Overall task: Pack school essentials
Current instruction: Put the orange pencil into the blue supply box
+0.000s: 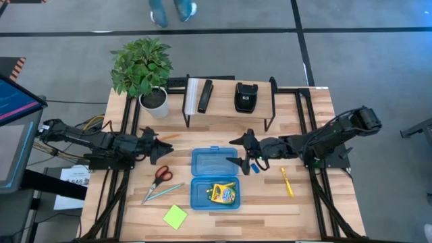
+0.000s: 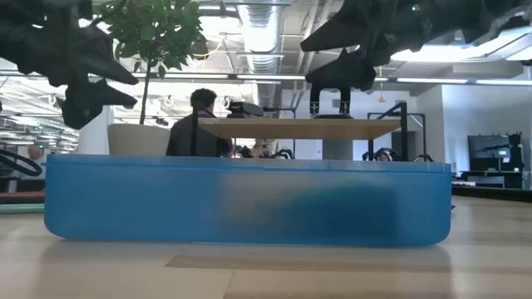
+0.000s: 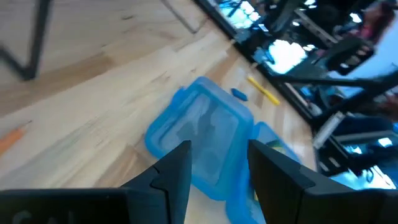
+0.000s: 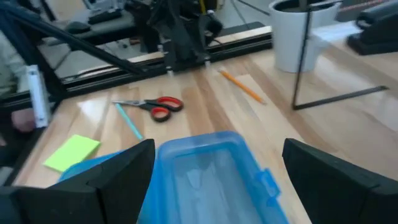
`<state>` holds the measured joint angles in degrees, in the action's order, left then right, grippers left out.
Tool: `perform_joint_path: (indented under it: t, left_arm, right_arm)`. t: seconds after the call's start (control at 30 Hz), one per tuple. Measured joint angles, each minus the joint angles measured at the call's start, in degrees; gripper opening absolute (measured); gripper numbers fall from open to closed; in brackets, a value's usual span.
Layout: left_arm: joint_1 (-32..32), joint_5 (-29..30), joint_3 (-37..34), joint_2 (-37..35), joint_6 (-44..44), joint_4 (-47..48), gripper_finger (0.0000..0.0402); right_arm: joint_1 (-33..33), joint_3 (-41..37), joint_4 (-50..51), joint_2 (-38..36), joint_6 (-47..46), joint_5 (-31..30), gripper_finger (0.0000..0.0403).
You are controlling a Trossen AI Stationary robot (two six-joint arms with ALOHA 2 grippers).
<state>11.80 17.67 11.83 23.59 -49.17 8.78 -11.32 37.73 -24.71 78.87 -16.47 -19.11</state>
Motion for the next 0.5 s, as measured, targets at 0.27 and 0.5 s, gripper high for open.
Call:
perform_joint_path:
  t: [0.27, 0.5]
  left_arm:
    - [-5.3, -11.9, 6.0, 0.1, 3.5, 6.0, 0.0142]
    - [-12.5, -8.0, 19.7, 5.6, 9.4, 30.6, 0.0127]
  right_arm:
    - [-0.3, 0.0, -2.9, 0.0, 2.0, 0.1, 0.0372]
    - [-0.3, 0.0, -2.8, 0.0, 2.1, 0.1, 0.0372]
